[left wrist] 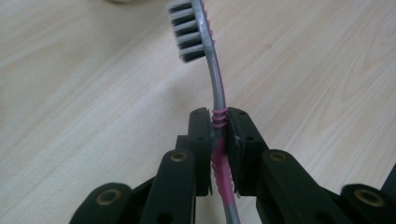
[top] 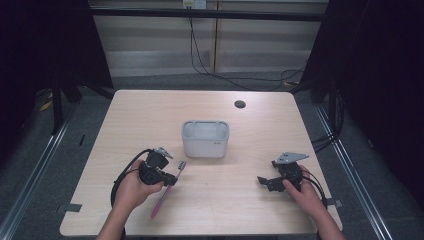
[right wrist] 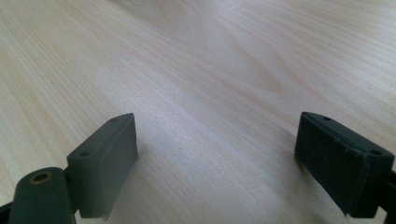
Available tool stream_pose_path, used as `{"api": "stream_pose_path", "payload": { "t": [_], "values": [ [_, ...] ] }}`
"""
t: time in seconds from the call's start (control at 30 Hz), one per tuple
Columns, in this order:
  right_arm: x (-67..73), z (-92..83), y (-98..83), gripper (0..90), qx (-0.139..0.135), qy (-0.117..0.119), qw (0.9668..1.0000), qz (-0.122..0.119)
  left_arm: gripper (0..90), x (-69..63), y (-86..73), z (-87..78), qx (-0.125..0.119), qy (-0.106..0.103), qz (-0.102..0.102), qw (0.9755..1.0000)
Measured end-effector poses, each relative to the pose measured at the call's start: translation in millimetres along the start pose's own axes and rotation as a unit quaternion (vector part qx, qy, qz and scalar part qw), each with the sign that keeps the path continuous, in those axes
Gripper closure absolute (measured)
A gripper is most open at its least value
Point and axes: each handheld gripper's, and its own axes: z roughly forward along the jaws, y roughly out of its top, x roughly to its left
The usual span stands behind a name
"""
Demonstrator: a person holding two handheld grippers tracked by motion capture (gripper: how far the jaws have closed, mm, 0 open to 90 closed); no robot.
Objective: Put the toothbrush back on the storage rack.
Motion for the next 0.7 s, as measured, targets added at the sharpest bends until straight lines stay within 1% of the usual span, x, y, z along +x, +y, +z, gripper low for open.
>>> {"api": "stream_pose_path", "payload": {
  "t": [0.03,0.07,0.1,0.13,0.17,0.2,0.23,0.27,0.33,0.47,0.5,0.63,0.7],
  "values": [
    [0.0,0.0,0.0,12.7,0.000,0.000,1.0000,0.000,80.6,0.0,0.0,0.0,0.000,0.000,0.000,1.0000],
    [0.1,0.0,0.0,12.7,0.000,0.000,1.0000,0.001,80.6,2.2,-0.3,-4.4,-0.009,0.002,-0.006,0.9999],
    [0.1,0.0,0.0,12.7,0.000,0.000,1.0000,0.001,80.6,2.2,-0.3,-4.4,-0.009,0.002,-0.006,0.9999],
    [0.1,-0.1,0.1,12.7,0.001,0.000,1.0000,0.000,80.6,4.7,-0.6,-7.3,-0.018,0.005,-0.009,0.9998],
    [0.1,-0.1,0.1,12.7,0.001,0.000,1.0000,0.000,80.6,4.7,-0.6,-7.3,-0.018,0.005,-0.009,0.9998],
    [0.1,-0.1,0.1,12.7,0.001,0.000,1.0000,0.000,80.6,6.3,-0.8,-10.3,-0.027,0.008,-0.013,0.9995],
    [0.1,-0.1,0.1,12.7,0.001,-0.001,1.0000,0.000,80.6,7.2,-0.6,-12.1,-0.032,0.007,-0.014,0.9994],
    [0.1,-0.1,0.1,12.7,0.001,-0.001,1.0000,0.000,80.6,7.2,-0.6,-12.1,-0.032,0.007,-0.014,0.9994],
    [0.1,0.0,0.0,12.7,0.000,0.000,1.0000,0.001,80.6,8.6,-0.2,-15.8,-0.045,0.012,-0.019,0.9987],
    [0.1,-0.1,0.1,12.7,0.001,-0.001,1.0000,0.000,80.6,12.1,1.2,-23.8,-0.059,0.015,-0.022,0.9979],
    [0.0,0.0,0.0,12.7,0.000,0.000,1.0000,0.001,80.6,12.8,2.3,-26.9,-0.068,0.018,-0.026,0.9972],
    [0.1,0.0,0.0,12.7,0.000,0.000,1.0000,0.001,80.6,14.7,4.6,-32.0,-0.074,0.017,-0.028,0.9967],
    [0.0,0.0,0.0,12.7,0.000,0.000,1.0000,0.000,80.6,16.4,7.0,-36.6,-0.087,0.026,-0.030,0.9954]
  ]
}}
